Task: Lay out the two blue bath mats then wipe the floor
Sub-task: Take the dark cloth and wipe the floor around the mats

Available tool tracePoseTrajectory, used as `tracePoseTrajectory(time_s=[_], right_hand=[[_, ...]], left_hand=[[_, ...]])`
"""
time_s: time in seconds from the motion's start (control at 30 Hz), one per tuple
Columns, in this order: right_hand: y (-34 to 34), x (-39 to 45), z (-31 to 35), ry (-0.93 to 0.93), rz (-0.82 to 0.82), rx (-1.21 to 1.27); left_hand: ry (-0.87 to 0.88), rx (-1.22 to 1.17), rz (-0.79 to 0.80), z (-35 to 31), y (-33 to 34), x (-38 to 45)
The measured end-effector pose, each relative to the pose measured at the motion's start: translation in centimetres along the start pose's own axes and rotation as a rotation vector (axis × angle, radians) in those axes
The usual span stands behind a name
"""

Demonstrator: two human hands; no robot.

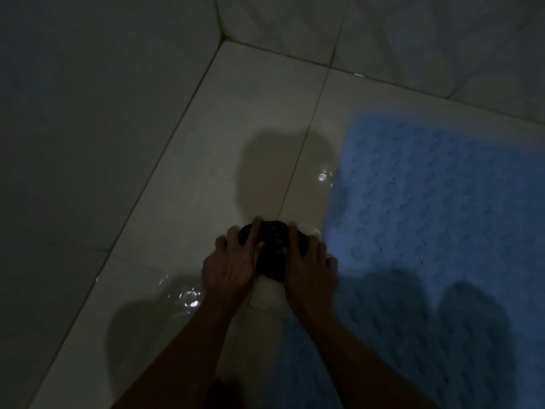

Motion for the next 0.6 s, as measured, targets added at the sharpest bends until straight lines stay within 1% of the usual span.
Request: tracePoseTrajectory(time_s=[0.03,0.1,0.13,0.17,0.27,0.33,0.4,0.5,0.6], right_hand=[[0.2,0.5,0.1,0.008,-0.026,-0.007],[0.3,1.5,0.3,0.027,-0.113,-0.03],[0.3,2.1,0.5,0.041,-0.132,-0.04],[0.4,2.7,0.6,0.058,-0.121,-0.043],[0.7,4.5,0.7,0.134,-0.035,-0.04],[0.7,5.5,0.7,0.175,0.015,-0.043],[0.7,6.6,0.5,0.198,0.031,-0.057],[0.7,7.4,0.2,0.195,0.02,-0.072],[0.4,7.7,0.3,0.166,-0.066,-0.085]], left_hand=[[0.016,-0.007,0.008,-0.1,-0.3,0.7],[0.063,0.02,-0.03,-0.2,-0.5,2.3],[0.083,0.044,-0.055,-0.2,-0.8,3.2],[0.076,0.036,-0.044,-0.3,-1.1,4.1],[0.025,-0.087,0.01,-0.7,-1.2,6.3],[0.048,-0.135,-0.023,-1.1,-1.5,6.8],[0.096,-0.096,-0.009,-1.4,-1.7,7.6],[0.11,-0.078,0.078,-1.7,-2.0,8.9],[0.119,-0.158,0.13,-1.8,-2.5,10.0]])
Point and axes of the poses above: each hand's wrist, its own x-axis towards the middle knuckle, its own y-axis out of the palm, z = x × y, the point moved 6 cm from there along x, towards the middle knuckle, and after that the axes turned 8 degrees about y, right-handed, at the moved point
